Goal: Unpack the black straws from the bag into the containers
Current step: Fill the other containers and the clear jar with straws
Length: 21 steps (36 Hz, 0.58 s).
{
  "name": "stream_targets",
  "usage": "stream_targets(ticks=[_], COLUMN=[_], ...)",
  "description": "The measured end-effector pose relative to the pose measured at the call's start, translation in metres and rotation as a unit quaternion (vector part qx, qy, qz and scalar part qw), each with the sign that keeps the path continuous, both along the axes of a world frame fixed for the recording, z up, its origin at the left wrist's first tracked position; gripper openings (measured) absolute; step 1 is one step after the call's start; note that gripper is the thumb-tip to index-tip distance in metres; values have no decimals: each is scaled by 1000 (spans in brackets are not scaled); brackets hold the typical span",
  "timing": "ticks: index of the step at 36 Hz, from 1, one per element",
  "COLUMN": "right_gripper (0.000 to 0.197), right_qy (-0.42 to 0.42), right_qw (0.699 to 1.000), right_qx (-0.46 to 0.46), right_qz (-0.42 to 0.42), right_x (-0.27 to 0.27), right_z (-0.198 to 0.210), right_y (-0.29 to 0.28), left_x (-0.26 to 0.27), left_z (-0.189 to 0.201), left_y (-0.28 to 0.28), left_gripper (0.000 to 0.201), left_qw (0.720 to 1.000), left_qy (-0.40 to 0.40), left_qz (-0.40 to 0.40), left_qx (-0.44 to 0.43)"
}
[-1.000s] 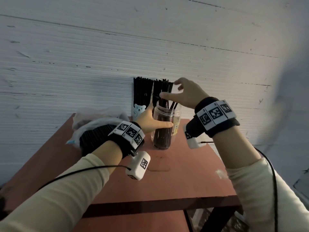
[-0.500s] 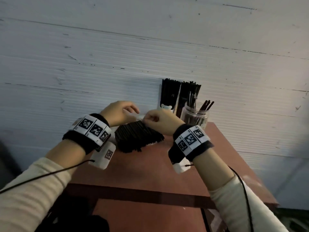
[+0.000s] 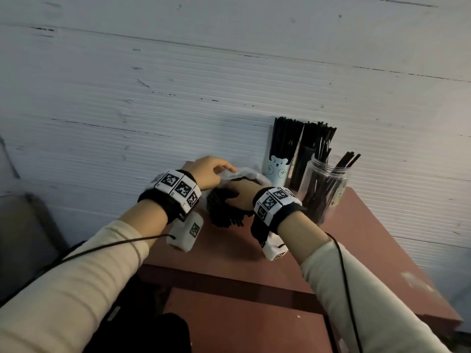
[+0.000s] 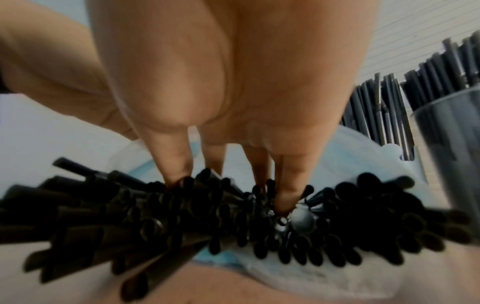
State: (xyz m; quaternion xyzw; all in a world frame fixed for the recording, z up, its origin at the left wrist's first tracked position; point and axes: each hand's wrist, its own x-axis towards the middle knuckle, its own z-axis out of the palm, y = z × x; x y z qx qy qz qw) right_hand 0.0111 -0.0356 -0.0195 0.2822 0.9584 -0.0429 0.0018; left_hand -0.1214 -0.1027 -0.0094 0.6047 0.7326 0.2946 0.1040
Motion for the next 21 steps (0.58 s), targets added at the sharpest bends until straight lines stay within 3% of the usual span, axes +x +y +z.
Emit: stream_targets(ticks=[5, 12, 21], right_gripper=[48, 40, 26], right_qy=[27, 71, 159], right_qw=[995, 995, 985], right_qx=[-83, -46, -25], right_qz=[-40, -59, -62], right_x=[-2, 4, 14], right_z=[-4, -4, -2], right_y=[2, 13, 16], left_x=[-5, -6, -4], left_z=[0, 2, 3], left_y=[1, 2, 4], left_gripper=[38, 31, 42], left_qw=[999, 998, 998], left_qy=[-15, -42, -45], left_qz=[18, 3, 19], left_qx=[44, 56, 49])
